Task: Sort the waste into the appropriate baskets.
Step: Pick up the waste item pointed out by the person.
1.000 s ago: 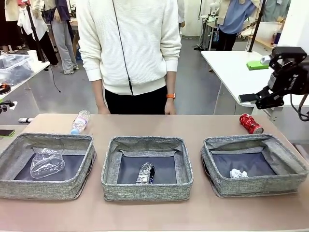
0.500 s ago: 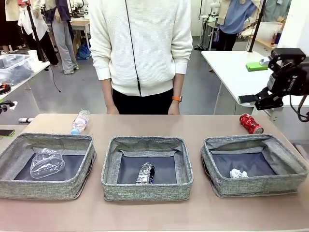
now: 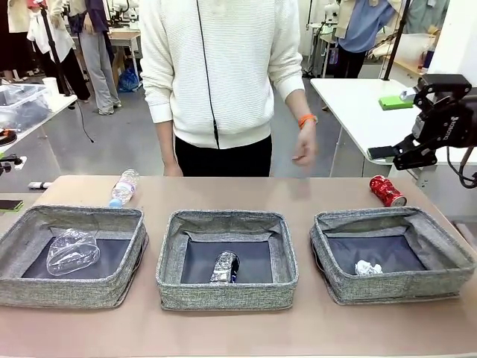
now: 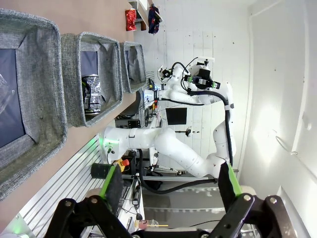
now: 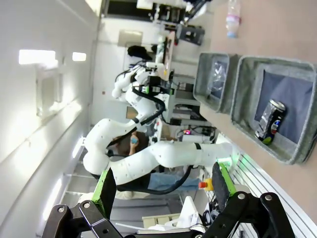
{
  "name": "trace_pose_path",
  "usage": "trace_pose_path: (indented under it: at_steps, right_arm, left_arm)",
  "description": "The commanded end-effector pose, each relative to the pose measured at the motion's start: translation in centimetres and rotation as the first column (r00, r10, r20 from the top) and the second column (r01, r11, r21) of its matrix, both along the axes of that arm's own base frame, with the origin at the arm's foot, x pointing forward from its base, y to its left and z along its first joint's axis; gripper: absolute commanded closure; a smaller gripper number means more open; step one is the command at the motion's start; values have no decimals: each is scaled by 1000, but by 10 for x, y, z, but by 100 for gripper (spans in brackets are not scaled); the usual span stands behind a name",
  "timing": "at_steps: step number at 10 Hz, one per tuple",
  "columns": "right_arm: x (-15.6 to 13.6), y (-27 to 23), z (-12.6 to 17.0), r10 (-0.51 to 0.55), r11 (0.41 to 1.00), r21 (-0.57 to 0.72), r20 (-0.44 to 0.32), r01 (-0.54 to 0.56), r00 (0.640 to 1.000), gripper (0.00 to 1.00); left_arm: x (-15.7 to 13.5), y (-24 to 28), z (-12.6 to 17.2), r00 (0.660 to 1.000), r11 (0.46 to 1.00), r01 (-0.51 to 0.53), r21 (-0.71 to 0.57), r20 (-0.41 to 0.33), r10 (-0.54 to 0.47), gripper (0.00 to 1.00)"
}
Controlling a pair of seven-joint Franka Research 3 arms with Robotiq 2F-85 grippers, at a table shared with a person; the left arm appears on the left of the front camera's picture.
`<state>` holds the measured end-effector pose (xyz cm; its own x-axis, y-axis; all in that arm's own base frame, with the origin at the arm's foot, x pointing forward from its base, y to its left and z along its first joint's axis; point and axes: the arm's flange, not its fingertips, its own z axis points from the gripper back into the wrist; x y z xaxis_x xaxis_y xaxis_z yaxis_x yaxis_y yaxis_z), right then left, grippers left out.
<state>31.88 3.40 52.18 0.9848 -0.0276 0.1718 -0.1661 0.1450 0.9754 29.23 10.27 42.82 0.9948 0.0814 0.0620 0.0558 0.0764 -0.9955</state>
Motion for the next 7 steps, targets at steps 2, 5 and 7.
trace_pose_path:
  at_steps: [2,5,7]
  right_arm:
    - [-1,2,1,-13,1000,25,-4,13,1000,0]
    - [-1,2,1,-13,1000,25,-4,13,1000,0]
    - [-1,2,1,-13,1000,25,-4,13,1000,0]
  left_arm:
    - [-2,0,2,1000,1000,0,0,1,0,0]
    - [-2,0,2,1000,1000,0,0,1,0,0]
    - [-2,0,2,1000,1000,0,0,1,0,0]
